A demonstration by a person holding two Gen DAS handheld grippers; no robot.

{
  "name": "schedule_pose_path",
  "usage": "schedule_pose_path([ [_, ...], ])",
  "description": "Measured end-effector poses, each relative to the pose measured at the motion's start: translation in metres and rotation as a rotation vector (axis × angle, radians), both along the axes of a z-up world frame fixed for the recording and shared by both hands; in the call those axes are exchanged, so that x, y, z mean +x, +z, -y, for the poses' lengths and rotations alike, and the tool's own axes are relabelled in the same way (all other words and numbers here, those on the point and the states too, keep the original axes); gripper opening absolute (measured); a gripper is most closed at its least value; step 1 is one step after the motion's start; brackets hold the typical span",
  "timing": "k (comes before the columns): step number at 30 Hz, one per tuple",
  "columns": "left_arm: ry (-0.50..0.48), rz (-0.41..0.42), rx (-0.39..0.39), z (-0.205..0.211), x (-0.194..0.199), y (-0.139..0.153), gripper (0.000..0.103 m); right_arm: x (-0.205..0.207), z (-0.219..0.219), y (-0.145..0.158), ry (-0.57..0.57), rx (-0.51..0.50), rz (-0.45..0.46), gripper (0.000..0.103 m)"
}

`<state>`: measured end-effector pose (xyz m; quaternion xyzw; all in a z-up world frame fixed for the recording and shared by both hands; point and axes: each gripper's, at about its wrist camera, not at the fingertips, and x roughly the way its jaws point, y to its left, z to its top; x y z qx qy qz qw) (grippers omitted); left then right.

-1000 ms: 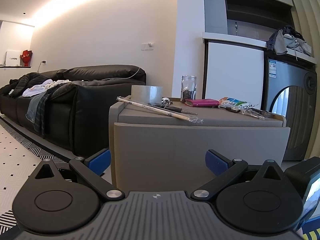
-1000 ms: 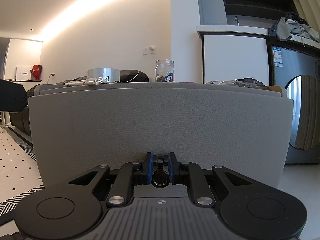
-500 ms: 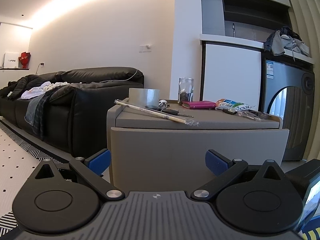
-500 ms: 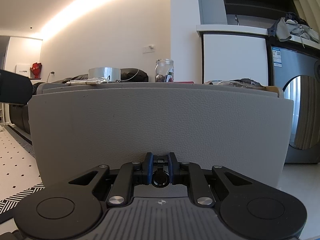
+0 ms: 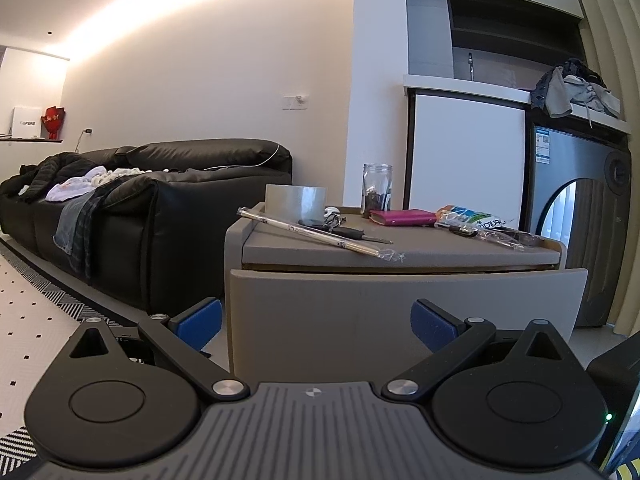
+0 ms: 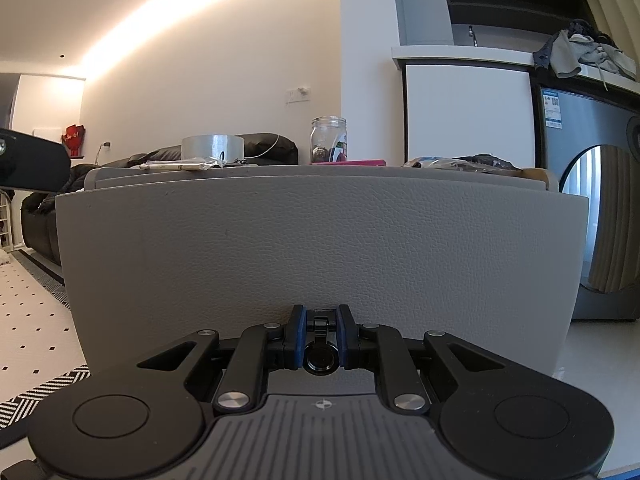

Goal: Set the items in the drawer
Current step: 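Pull the drawer knob outward with the right gripper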

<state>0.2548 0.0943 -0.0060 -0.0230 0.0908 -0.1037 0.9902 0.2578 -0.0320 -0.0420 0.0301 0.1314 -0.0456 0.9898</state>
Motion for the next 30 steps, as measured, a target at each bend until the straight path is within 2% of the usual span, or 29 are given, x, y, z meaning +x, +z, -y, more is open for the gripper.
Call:
schedule_pose_path([
  [30,-0.038,0.04,0.031,0.01,-0.018,0.011,0.103,-0.045,0.001,0.008,0.025,0.01,-0.027,0.017],
])
